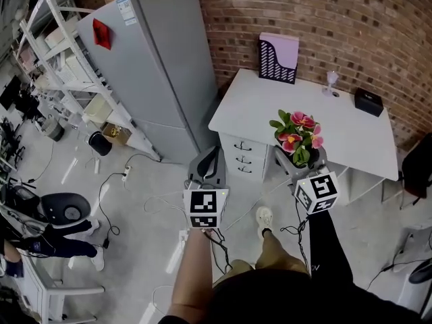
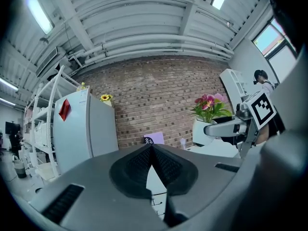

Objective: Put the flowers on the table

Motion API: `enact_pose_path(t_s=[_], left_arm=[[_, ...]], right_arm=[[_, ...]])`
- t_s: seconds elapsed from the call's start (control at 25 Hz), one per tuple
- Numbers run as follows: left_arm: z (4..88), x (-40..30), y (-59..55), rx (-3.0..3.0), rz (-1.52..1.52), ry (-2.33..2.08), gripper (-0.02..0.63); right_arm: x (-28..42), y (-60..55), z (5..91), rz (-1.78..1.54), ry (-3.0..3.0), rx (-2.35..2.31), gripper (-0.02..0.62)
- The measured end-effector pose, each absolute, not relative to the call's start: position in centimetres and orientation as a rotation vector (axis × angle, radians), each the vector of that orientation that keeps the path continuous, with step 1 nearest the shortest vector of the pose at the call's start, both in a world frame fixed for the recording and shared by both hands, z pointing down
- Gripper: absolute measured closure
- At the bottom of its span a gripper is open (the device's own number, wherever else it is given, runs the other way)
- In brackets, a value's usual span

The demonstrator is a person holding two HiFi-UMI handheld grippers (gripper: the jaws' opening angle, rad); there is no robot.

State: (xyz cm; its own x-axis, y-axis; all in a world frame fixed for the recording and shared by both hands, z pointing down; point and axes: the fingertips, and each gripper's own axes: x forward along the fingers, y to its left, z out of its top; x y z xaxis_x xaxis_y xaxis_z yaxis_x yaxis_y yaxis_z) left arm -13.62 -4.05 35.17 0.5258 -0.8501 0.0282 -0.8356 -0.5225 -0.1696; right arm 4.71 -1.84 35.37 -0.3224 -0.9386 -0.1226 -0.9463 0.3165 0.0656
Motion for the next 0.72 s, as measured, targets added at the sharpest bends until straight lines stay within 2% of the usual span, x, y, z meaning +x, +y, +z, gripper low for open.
enact_pose_path(t_s=[0.72], left_arm=[[36.1,-6.6,-29.9,-2.533,-0.151,1.612,0.598]], right_arm=[[8.2,-31.4,36.4,0.156,2.690,-1.496,0.252]])
